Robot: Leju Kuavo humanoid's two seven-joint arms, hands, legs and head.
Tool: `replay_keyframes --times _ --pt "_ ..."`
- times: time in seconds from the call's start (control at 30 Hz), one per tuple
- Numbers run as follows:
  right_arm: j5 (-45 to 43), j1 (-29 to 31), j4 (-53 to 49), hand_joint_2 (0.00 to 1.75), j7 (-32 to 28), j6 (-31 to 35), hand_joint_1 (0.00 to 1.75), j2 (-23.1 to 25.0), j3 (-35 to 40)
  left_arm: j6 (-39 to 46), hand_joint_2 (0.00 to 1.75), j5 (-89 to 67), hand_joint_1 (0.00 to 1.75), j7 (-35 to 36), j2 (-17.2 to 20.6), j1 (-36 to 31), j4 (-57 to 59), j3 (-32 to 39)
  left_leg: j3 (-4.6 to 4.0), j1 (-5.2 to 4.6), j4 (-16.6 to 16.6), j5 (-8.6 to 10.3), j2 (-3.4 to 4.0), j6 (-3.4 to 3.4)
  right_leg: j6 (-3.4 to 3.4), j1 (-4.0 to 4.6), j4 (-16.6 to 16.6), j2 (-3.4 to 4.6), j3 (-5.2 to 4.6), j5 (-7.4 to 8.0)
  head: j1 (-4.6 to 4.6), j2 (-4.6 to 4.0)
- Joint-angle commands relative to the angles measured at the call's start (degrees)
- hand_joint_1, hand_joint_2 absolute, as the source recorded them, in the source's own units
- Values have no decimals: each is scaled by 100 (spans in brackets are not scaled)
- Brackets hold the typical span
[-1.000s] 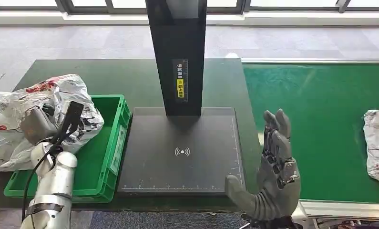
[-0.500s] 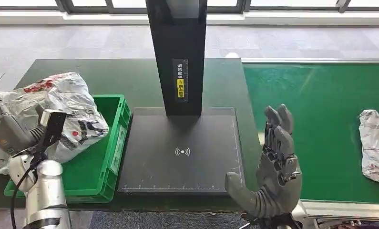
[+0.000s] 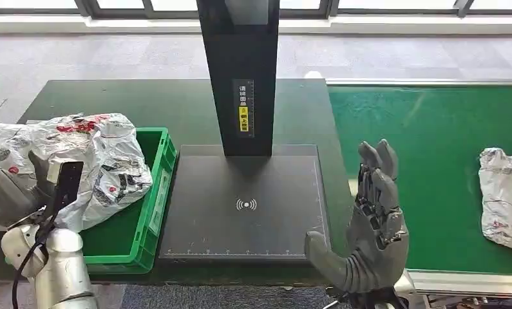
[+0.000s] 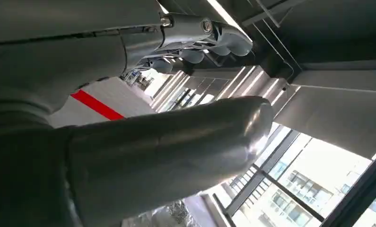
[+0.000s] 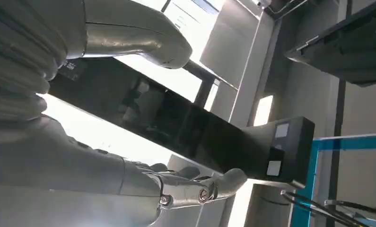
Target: Moved the parcel from conveyor to table for the left to box.
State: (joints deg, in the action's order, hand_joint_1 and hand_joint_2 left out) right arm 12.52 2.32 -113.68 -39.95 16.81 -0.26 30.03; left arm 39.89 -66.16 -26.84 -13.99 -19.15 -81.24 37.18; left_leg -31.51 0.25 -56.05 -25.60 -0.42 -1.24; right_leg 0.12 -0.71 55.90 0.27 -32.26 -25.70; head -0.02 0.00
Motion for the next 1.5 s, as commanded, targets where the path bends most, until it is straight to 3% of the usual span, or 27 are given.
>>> replay_keyframes --times 0.03,0.33,0.37,0.4,0.5,0.53,0.57,0.6,0.63,0.67,0.7,0.73,0.77,0.83,1.0,1.2,1.33,1.5 --pt "30 130 293 175 -5 71 0 74 -224 11 0 1903 0 -710 -132 306 -401 -204 0 4 0 -3 14 3 -1 5 -4 8 -1 3 0 0" --pt "30 130 293 175 -5 71 0 74 -224 11 0 1903 0 -710 -132 306 -401 -204 -4 5 -2 0 6 4 0 7 -5 -1 -3 4 0 2" --pt "33 113 280 175 -5 101 0 58 -219 11 0 2413 0 -948 -205 527 -750 -448 -5 3 -2 0 4 3 -1 4 -2 -3 -5 2 0 0" --pt "85 61 269 175 -5 214 0 41 -218 -58 0 3544 0 -1299 -21 935 -1039 -1164 -8 5 -1 2 5 4 -2 7 -6 -5 -6 4 0 2" --pt "206 -150 250 175 -5 496 0 -63 -233 -403 0 5201 0 -1316 141 1863 -2224 -2685 -1 4 -1 -3 4 3 1 5 -5 -2 0 0 0 2" --pt "213 -176 259 175 -5 508 0 -74 -243 -484 0 5252 0 -1316 110 1930 -2270 -2825 -11 10 -7 -11 11 8 2 12 -10 -1 -4 -4 0 0" --pt "272 -286 392 175 -5 526 0 -17 -405 -941 0 5741 0 -1316 117 2120 -2396 -3153 -6 9 -6 -14 10 8 4 11 -11 -1 0 -7 0 0" --pt "357 -518 820 175 -5 436 0 220 -864 -2012 0 6217 0 -1119 393 2233 -2343 -3646 -6 11 -8 -21 12 12 5 14 -15 -2 3 -11 0 0" --pt "411 -486 952 175 -5 32 0 410 -1257 -2214 0 6173 0 -1280 283 2245 -2173 -3718 -6 11 -6 -17 -5 13 6 14 -19 -19 10 -12 0 2" --pt "830 -497 1381 175 131 -15 0 737 -1847 -3024 0 6348 0 -1126 422 2178 -1884 -3991 -13 10 -14 -13 -10 7 3 12 -3 -21 -2 -12 0 0" --pt "958 -429 1579 175 30 -211 0 896 -2183 -3187 0 6324 0 -1214 347 2082 -1620 -3979 9 13 2 -11 -25 3 2 14 -22 -31 20 -12 0 0" --pt "1379 -265 1908 175 332 -262 0 1020 -2586 -4185 0 6719 0 -1250 414 1923 -1304 -4088 9 8 8 -6 -28 7 3 9 -25 -34 18 -9 0 2" --pt "1443 -148 2111 175 298 -356 0 1085 -2832 -4570 0 6771 0 -1316 351 1819 -1120 -4058 9 7 22 10 -57 9 5 6 -40 -59 31 -2 0 0" --pt "2300 117 2587 175 921 -169 0 1111 -3347 -5248 0 6626 0 -1301 273 1675 -878 -4075 10 3 9 -2 -36 11 12 0 -27 -36 26 -12 0 0" --pt "2369 -37 2612 175 912 -424 0 1156 -4315 -6324 0 7091 0 -1219 124 1697 -751 -3839 -2 3 11 6 -27 16 11 -5 -32 -30 12 12 0 0" --pt "2222 -471 2388 175 735 -657 0 1309 -4697 -6646 0 6815 0 -1142 137 1648 -727 -3855 -7 2 7 12 -39 24 12 -9 -23 -43 8 3 0 0" --pt "2237 -300 2640 175 927 -748 0 1271 -4806 -6572 0 6525 0 -1186 149 1710 -778 -3965 -9 4 2 5 -18 21 12 -5 -19 -22 1 7 0 0" --pt "2373 238 3869 175 1320 -742 0 986 -5573 -6339 0 5876 0 -1264 173 1690 -792 -4198 -8 1 3 8 -9 24 16 -6 -21 -14 -1 10 0 2"
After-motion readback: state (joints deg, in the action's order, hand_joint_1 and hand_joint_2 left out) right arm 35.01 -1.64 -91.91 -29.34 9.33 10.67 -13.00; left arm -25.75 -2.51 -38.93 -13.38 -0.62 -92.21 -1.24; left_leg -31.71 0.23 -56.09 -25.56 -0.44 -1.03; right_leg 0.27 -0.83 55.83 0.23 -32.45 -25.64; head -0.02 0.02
